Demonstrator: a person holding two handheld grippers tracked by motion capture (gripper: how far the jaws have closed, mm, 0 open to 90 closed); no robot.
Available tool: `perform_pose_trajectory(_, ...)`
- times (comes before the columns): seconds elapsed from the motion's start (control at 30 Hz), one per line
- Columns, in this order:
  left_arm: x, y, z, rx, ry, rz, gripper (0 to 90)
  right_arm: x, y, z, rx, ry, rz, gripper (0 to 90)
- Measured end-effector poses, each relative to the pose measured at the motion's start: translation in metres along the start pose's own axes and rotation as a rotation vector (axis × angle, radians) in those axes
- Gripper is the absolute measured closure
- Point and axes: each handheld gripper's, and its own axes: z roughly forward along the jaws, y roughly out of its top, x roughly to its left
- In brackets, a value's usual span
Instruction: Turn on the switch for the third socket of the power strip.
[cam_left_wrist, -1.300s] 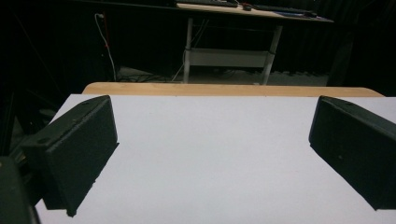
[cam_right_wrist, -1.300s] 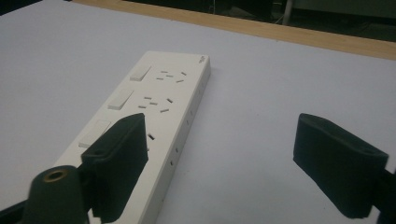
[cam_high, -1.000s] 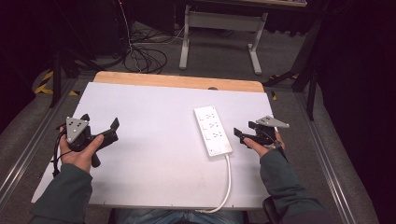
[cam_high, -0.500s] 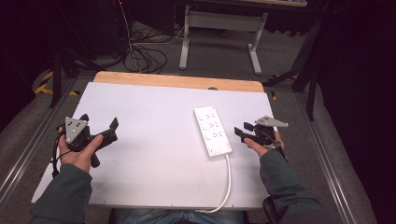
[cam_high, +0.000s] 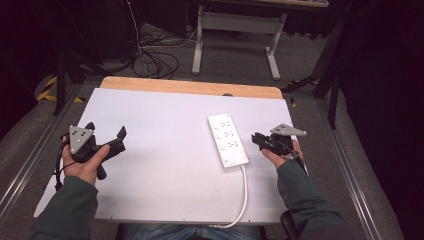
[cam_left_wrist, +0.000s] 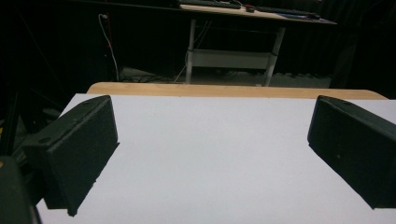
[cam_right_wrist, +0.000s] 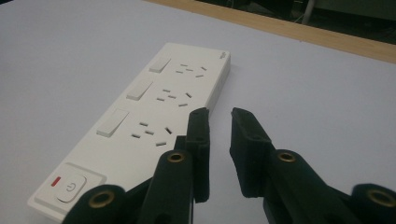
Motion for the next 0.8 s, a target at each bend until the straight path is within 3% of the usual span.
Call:
perform_pose_trajectory(0.37, 0.001, 0.0, -0.001, 0.007, 0.001, 0.003, 2.5, 0.002, 0.001, 0.002, 0.025, 0.009, -0.031, 87.7)
perform_pose_trajectory(0.8, 0.001, -0.001, -0.001, 0.01, 0.004, 0.01, 2.6, 0.009, 0.008, 0.013, 0.046, 0.009, -0.075, 90.0)
